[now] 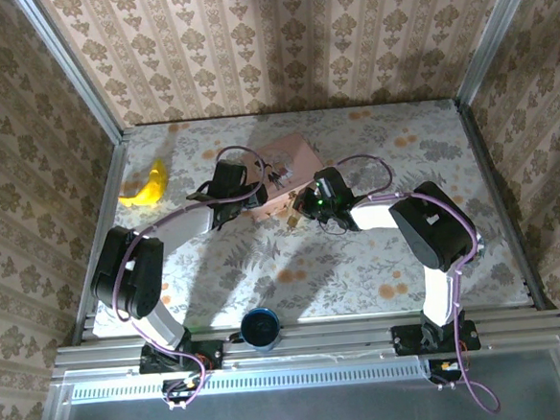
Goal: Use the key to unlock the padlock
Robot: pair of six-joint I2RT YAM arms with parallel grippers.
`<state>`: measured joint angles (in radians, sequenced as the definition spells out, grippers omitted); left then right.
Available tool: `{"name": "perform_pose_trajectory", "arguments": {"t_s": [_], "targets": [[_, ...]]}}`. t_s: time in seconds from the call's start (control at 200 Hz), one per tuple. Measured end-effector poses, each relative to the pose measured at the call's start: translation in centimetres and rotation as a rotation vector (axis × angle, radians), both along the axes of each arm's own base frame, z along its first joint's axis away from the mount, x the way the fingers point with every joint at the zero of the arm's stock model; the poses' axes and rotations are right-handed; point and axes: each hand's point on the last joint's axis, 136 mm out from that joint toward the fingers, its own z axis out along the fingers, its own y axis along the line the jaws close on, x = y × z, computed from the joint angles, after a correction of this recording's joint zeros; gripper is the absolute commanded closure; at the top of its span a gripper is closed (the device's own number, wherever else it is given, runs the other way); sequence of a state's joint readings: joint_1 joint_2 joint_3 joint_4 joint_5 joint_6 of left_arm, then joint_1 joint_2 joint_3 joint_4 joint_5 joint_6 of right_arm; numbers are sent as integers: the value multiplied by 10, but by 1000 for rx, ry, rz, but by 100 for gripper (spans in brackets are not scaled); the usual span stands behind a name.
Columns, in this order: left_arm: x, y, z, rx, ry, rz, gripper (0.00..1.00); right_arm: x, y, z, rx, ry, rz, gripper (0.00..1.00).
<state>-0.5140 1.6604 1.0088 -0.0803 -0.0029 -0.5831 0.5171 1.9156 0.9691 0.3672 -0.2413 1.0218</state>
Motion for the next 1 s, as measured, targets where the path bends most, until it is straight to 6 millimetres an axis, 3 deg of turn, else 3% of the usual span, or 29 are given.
{"name": "perform_pose_trajectory", "arguments": {"t_s": [1.0], "targets": [[4, 5, 1, -12, -6, 11, 41, 3, -6, 6, 66, 13, -80, 100]]}}
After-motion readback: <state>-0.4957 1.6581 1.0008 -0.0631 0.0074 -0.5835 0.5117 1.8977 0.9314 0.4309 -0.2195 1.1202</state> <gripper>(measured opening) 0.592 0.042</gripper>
